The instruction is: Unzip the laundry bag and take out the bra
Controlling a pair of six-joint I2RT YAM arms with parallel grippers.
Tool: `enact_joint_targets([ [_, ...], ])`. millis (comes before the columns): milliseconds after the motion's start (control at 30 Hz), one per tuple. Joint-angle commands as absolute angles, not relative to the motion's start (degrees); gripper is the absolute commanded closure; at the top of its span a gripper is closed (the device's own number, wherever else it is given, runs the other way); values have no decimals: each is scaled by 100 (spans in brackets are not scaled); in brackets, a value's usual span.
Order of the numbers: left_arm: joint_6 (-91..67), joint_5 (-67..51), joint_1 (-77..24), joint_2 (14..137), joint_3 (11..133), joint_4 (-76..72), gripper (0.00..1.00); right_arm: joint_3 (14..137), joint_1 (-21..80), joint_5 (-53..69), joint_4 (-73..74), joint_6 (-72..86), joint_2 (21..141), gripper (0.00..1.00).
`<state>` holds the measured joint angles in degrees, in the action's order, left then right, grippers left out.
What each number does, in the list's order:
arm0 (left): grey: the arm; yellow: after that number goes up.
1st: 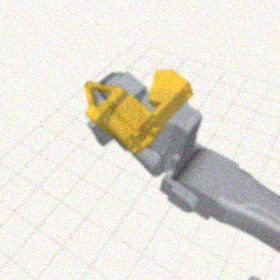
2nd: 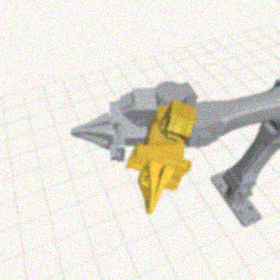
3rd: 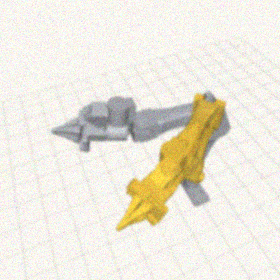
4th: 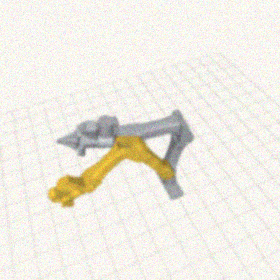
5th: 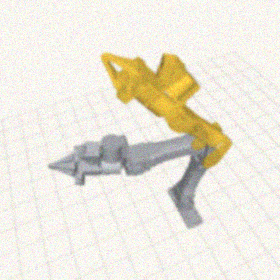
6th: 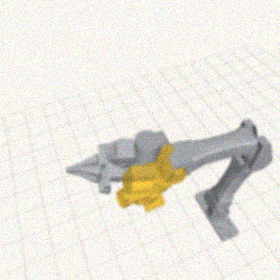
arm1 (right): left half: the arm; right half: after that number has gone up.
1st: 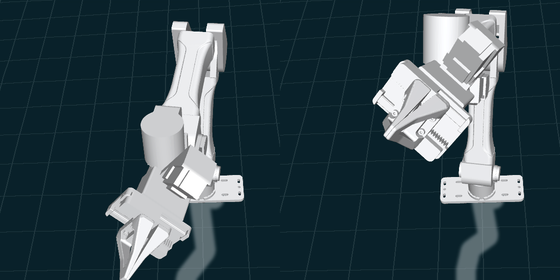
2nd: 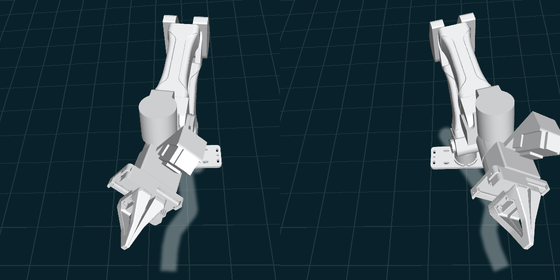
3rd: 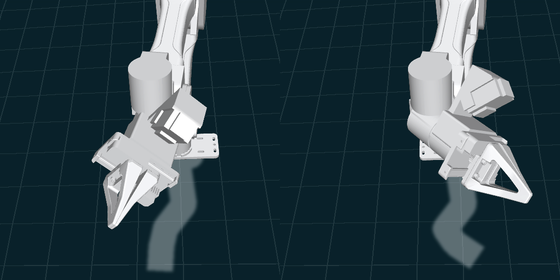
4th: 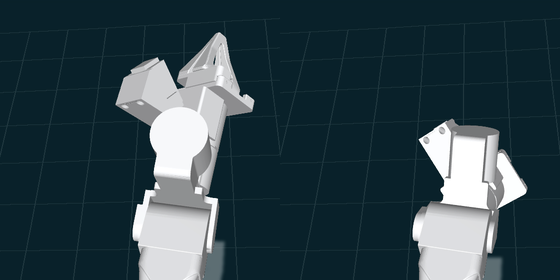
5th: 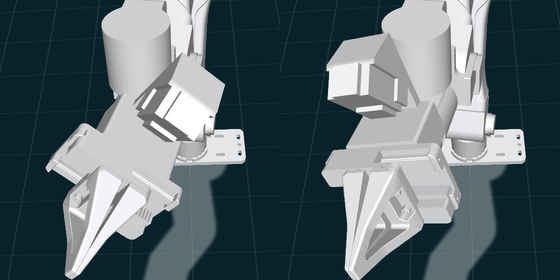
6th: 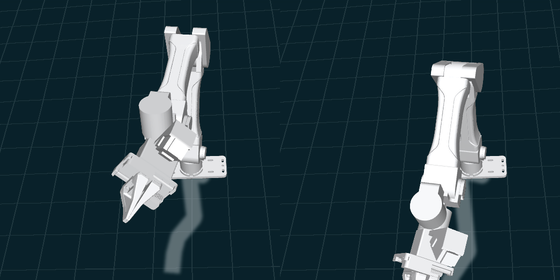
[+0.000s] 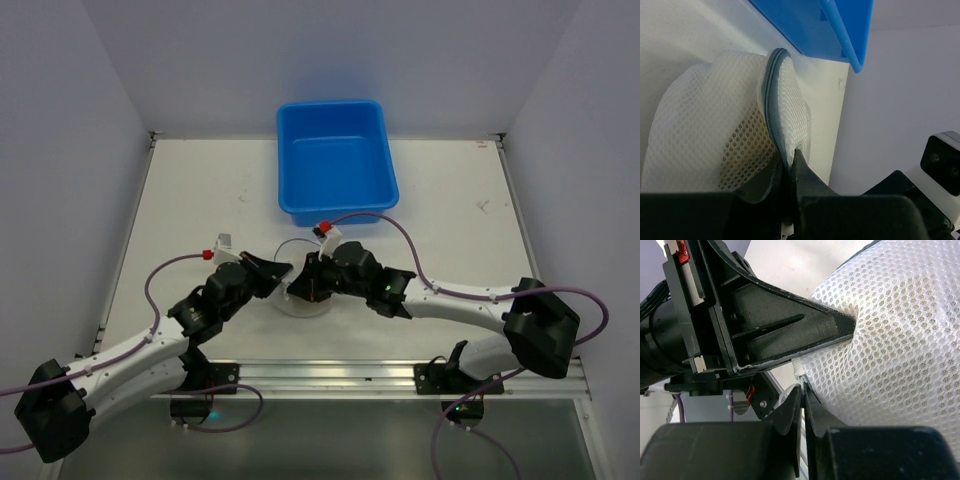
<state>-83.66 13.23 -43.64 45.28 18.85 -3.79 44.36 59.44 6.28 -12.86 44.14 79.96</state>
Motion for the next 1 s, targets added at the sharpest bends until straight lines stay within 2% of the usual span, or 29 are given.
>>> enact_joint_targets([
  [0, -8438, 1301, -4412, 4403, 1863, -677, 100, 4588, 5889, 238, -1284, 4315, 7849, 96],
  [33, -8394, 1309, -4412, 4386, 1872, -642, 100, 4527, 5871, 229, -1205, 4298, 7805, 100],
  [300, -7894, 1818, -4351, 3859, 1951, 297, 100, 3938, 5748, 97, -117, 3798, 6839, 100],
  [467, -7410, 1934, -4316, 3718, 2100, 799, 100, 3621, 5055, 350, 948, 3612, 6188, 100],
  [633, -6216, 1846, -4175, 4077, 2451, 1125, 100, 3682, 4412, 88, 2153, 3622, 5723, 100],
  [833, -4633, 995, -3903, 5263, 3381, 844, 100, 3893, 4622, 1423, 1522, 3366, 5668, 100],
  [867, -4545, 906, -3885, 5647, 3584, 887, 99, 3937, 4727, 1433, 1381, 3410, 5765, 100],
  [900, -4448, 757, -3867, 5825, 3777, 931, 86, 3981, 4972, 1441, 1093, 3462, 6027, 100],
  [967, -4508, 660, -3858, 6195, 4235, 1019, 68, 4183, 5246, 1407, 784, 3656, 6370, 100],
])
